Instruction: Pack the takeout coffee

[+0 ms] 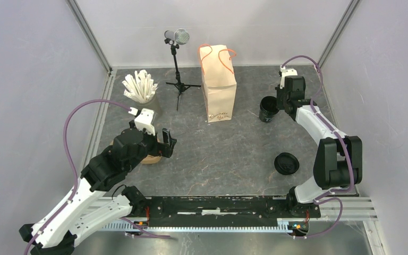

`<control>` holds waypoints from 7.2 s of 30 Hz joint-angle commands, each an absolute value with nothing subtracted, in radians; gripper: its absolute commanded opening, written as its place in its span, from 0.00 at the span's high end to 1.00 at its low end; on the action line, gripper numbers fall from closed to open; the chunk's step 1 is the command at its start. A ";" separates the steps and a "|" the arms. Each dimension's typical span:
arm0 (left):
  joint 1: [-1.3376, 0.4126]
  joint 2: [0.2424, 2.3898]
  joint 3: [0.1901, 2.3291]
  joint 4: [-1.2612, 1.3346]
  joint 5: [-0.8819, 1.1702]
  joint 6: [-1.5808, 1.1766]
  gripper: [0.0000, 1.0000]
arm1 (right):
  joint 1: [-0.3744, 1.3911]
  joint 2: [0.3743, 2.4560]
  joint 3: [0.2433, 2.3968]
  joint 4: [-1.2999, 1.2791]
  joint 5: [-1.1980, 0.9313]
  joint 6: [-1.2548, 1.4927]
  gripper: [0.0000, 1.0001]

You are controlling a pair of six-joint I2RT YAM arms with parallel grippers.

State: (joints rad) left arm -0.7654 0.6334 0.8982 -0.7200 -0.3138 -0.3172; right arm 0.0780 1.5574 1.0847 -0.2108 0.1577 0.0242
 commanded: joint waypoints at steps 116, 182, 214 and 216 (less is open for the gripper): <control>-0.764 0.673 0.896 -0.706 -0.300 -0.318 0.00 | 0.061 1.526 1.108 -0.192 0.145 0.019 0.77; -0.765 0.665 0.896 -0.711 -0.310 -0.322 0.00 | 0.045 1.546 1.086 -0.187 0.147 0.015 0.93; -0.764 0.676 0.894 -0.711 -0.320 -0.323 0.00 | -0.053 1.483 1.119 -0.163 -0.031 0.123 0.99; -0.764 0.679 0.895 -0.713 -0.321 -0.323 0.00 | -0.055 1.485 1.125 -0.161 -0.045 0.133 0.99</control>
State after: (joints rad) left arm -0.7650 0.6743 0.8955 -0.7246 -0.3069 -0.3172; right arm -0.0544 1.5169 1.0843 -0.2115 0.0174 0.1028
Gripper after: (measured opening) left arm 0.997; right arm 0.019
